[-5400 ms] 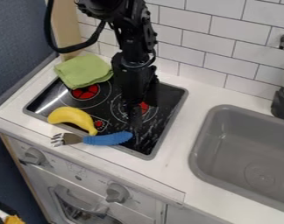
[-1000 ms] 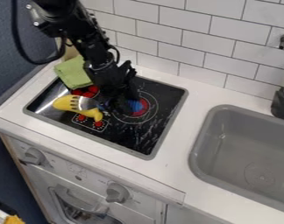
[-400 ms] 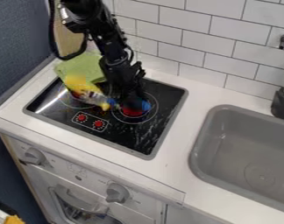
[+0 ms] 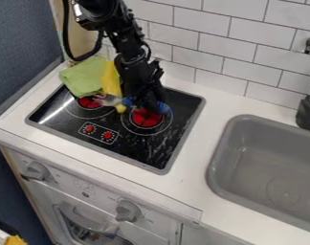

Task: Put the blue fork on the right burner

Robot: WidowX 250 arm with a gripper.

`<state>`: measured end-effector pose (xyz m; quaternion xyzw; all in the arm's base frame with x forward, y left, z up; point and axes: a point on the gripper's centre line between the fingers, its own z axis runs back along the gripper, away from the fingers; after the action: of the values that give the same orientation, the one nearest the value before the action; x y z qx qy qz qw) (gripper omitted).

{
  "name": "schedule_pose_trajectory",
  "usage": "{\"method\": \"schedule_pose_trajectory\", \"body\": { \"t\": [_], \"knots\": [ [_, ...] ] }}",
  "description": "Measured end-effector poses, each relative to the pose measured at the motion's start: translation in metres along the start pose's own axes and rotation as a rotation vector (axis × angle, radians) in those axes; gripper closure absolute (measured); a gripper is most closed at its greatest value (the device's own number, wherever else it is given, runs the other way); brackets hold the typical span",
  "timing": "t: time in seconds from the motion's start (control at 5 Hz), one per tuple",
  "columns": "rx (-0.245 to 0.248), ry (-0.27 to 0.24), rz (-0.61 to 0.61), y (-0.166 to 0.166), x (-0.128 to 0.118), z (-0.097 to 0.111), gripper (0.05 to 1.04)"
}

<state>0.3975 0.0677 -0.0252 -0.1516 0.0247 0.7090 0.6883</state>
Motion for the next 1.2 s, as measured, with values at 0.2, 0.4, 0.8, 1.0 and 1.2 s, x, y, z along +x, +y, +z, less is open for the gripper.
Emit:
{"method": "schedule_pose_trajectory", "body": {
  "t": [0.2, 0.4, 0.8, 1.0, 1.2],
  "knots": [
    [-0.008, 0.005, -0.031, -0.007, -0.006, 0.002, 0.873],
    [-0.011, 0.016, -0.054, -0.006, -0.013, 0.0, 0.898],
    [0.01, 0.041, -0.09, 0.021, -0.03, 0.0, 0.899],
    [0.029, 0.046, -0.116, 0.036, -0.04, -0.004, 0.899],
    [0.046, 0.024, -0.132, 0.037, -0.044, -0.006, 0.853]
  ]
}}
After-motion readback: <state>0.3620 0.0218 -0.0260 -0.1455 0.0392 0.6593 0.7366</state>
